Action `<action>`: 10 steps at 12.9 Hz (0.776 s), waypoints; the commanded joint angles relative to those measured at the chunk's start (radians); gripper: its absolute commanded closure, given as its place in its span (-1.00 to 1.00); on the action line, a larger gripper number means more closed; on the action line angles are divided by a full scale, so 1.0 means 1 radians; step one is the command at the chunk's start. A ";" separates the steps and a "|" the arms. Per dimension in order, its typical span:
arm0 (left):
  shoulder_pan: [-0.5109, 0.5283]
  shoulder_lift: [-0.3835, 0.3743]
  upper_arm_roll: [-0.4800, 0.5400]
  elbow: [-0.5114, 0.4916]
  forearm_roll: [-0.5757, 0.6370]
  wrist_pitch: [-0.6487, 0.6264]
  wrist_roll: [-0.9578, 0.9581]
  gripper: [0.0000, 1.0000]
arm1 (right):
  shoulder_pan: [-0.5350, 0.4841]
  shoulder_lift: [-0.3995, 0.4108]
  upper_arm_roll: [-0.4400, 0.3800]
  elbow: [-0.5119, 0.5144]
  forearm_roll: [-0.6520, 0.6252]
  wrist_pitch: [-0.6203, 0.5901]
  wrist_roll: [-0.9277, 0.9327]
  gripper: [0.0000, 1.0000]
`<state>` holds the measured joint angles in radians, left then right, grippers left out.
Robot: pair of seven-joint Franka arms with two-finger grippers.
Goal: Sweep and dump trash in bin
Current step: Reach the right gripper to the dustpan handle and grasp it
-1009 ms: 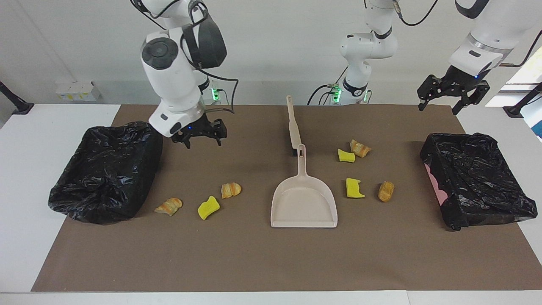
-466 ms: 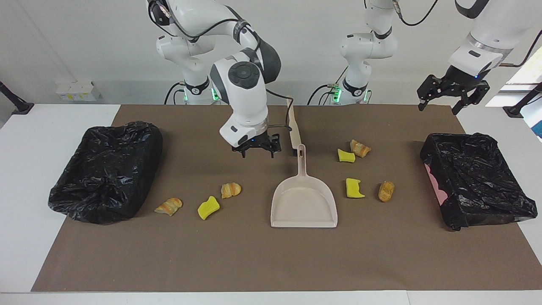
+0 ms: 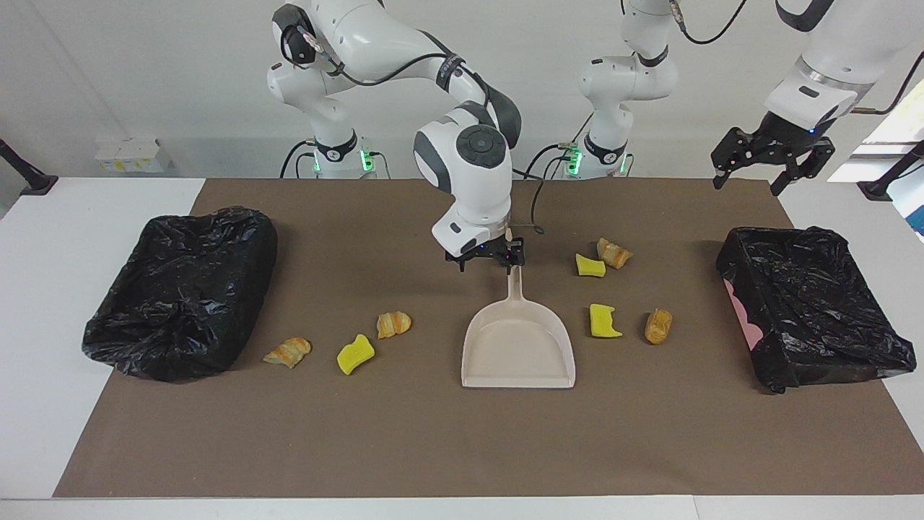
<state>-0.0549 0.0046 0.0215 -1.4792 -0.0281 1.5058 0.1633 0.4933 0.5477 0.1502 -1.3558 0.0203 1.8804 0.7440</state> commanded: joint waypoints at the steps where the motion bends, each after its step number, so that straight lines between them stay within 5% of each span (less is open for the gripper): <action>1: 0.003 -0.005 -0.005 0.011 0.011 -0.024 0.004 -1.00 | 0.043 0.089 0.002 0.079 -0.006 0.012 0.023 -1.00; 4: -0.006 -0.003 -0.008 0.011 0.011 -0.019 0.007 -1.00 | 0.093 0.101 0.002 0.049 -0.051 0.035 0.012 -1.00; 7: 0.009 -0.005 -0.002 0.011 0.011 -0.019 0.008 -1.00 | 0.099 0.100 0.002 0.037 -0.065 0.036 0.012 -0.14; 10: 0.003 -0.005 -0.003 0.011 0.011 -0.019 0.008 -1.00 | 0.090 0.100 0.002 0.011 -0.065 0.091 0.012 0.22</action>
<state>-0.0547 0.0046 0.0229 -1.4792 -0.0279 1.5041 0.1634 0.5939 0.6451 0.1457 -1.3245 -0.0250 1.9290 0.7442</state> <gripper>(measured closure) 0.000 0.559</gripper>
